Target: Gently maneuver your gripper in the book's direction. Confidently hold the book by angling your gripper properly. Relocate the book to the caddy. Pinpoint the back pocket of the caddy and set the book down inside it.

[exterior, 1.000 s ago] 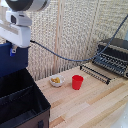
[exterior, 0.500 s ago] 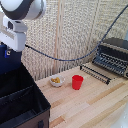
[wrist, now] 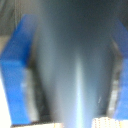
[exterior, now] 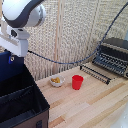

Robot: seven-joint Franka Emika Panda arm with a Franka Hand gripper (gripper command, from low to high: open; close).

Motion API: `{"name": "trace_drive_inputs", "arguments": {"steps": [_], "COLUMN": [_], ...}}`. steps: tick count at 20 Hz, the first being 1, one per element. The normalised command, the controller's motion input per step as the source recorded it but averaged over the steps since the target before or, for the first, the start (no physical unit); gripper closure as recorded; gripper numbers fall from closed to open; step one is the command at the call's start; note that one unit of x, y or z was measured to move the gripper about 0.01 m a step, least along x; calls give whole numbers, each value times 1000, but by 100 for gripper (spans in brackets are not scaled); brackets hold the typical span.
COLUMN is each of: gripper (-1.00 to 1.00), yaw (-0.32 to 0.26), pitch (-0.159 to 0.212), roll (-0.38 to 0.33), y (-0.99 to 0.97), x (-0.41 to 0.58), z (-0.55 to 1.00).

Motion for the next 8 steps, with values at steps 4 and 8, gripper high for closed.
{"name": "trace_drive_inputs", "arguments": {"steps": [4, 8], "gripper": [-100, -100], "yaw": [-172, -72], "pitch": [15, 31], "roll": [0, 19], "y": [3, -64], "x": [56, 171], "z": [189, 350]}}
